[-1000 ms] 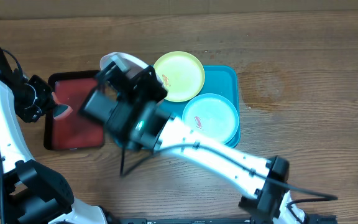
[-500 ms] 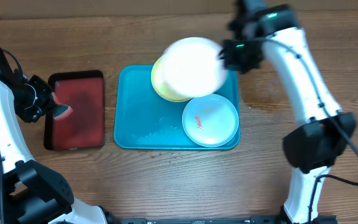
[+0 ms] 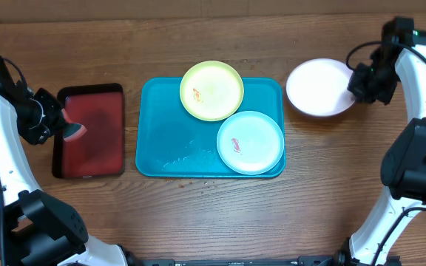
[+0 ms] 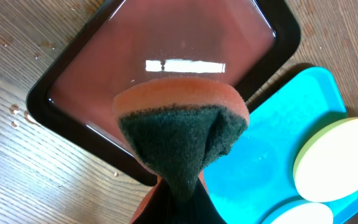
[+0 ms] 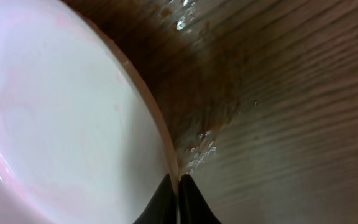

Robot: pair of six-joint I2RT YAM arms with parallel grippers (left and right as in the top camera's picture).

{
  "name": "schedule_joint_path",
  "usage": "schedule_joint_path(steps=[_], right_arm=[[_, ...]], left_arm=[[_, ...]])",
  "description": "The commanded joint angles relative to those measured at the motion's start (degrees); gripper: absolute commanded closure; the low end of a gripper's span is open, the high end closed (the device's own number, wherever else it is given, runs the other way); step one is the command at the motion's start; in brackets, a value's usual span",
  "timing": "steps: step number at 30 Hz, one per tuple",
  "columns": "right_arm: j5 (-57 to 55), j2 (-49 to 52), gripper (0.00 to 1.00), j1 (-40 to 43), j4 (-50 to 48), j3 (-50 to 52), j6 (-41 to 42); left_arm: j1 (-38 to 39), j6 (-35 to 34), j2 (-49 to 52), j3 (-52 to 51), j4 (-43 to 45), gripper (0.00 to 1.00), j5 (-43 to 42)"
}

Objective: Clean dirty plates on tray and stack at the side
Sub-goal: 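Lift the white plate with the right gripper and place it right of tray, then move the right gripper to the yellow plate's rim and grasp it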

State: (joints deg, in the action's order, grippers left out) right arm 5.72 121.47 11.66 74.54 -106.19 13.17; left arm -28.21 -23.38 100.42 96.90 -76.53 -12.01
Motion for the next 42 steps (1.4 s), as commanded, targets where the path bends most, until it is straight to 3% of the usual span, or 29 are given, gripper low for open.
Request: schedule_joint_path(steps=[1,7,10,12,16,21,25,29,35,40,42], right_arm=[[0.8,-1.7,0.96,-0.3,-5.4,6.1,-1.7],[0.7,-1.7,0.95,-0.5,-13.8,12.8,-2.1],[0.8,-1.7,0.7,-0.7,-15.6,14.3,-2.1],[0.8,-1.7,0.66,-0.7,-15.2,14.2,-2.0],[0.8,-2.7,0.6,-0.4,-10.6,9.4,-2.0],[4.6,-5.9,0.52,-1.9,-2.9,-4.3,-4.0],[14.5,-7.4,0.38,-6.8,-2.1,-13.0,-10.3],[14.2,-6.9,0.25,-14.5,-8.9,-13.6,-13.5],[5.2,-0.7,0.2,-25.7,-18.6,-11.6,-13.6],[1.4,6.9,0.19,-31.2,-21.4,-11.5,-13.0],[-0.2,9.4,0.14,-32.4,-21.9,-11.5,-13.0]], left_arm=[[1.0,1.6,-0.4,0.2,0.3,0.96,-0.6],[1.3,1.6,-0.4,-1.1,1.6,0.96,-0.3],[1.3,1.6,-0.4,-2.2,2.5,0.96,-0.3],[1.3,1.6,-0.4,-2.5,2.9,0.96,-0.3],[1.3,1.6,-0.4,-2.6,3.1,0.96,-0.5],[1.3,1.6,-0.4,-2.6,3.3,0.96,-2.7],[1.3,1.6,-0.4,-2.6,3.7,0.96,-2.7],[1.3,1.6,-0.4,-2.6,3.7,0.96,-2.7],[1.3,2.0,-0.4,-2.6,3.7,0.96,-2.6],[1.3,2.0,-0.4,-2.6,3.7,0.96,-2.6],[1.3,2.0,-0.4,-2.6,3.8,0.96,-2.6]])
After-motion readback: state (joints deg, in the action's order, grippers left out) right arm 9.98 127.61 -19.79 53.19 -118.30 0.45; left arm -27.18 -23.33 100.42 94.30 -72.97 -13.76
